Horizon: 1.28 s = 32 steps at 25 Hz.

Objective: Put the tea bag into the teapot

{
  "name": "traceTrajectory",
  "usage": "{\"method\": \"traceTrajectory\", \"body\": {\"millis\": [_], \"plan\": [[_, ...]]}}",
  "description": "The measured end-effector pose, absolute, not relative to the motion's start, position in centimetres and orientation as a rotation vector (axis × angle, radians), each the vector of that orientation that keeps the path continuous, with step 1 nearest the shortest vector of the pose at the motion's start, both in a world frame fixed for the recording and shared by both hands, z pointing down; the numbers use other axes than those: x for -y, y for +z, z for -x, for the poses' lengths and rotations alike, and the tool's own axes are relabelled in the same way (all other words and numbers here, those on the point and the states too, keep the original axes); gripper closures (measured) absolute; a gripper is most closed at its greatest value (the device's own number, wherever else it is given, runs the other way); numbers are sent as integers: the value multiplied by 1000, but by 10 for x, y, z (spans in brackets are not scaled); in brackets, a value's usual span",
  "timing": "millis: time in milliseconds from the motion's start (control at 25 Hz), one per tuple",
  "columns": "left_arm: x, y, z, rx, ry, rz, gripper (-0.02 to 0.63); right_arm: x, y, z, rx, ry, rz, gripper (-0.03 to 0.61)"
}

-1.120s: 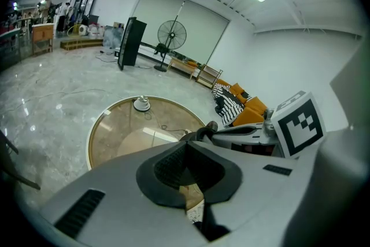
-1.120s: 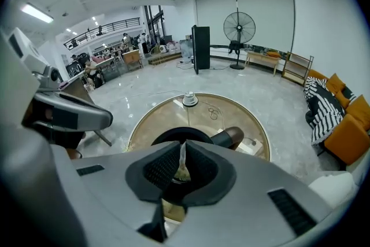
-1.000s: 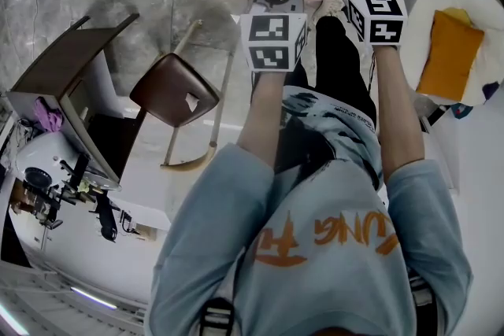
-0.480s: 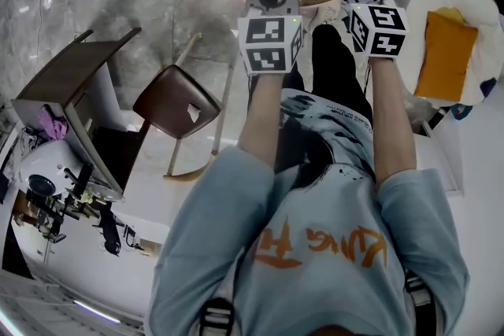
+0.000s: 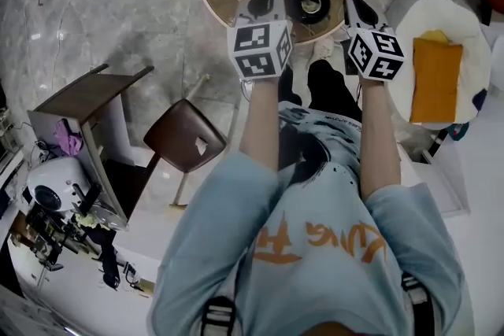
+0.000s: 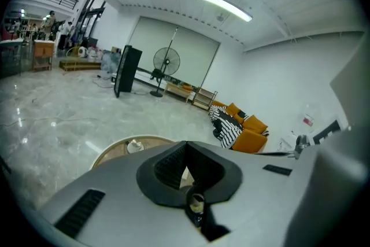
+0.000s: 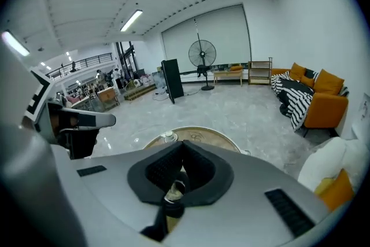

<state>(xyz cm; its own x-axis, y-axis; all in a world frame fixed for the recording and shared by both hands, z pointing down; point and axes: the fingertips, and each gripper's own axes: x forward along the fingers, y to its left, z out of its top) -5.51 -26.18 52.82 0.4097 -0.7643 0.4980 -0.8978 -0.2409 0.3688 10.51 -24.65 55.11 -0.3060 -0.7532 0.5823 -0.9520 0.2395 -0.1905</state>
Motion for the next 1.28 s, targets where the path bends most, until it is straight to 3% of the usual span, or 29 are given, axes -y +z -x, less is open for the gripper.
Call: {"method": "traceTrajectory", "body": {"millis": [720, 1280], "plan": [[333, 263, 64, 1595, 45, -2619, 589, 322, 329, -90, 2539, 348, -1770, 566], [334, 188, 73, 1718, -68, -2748, 589, 336, 216, -69, 2678, -12, -1796, 566]]}}
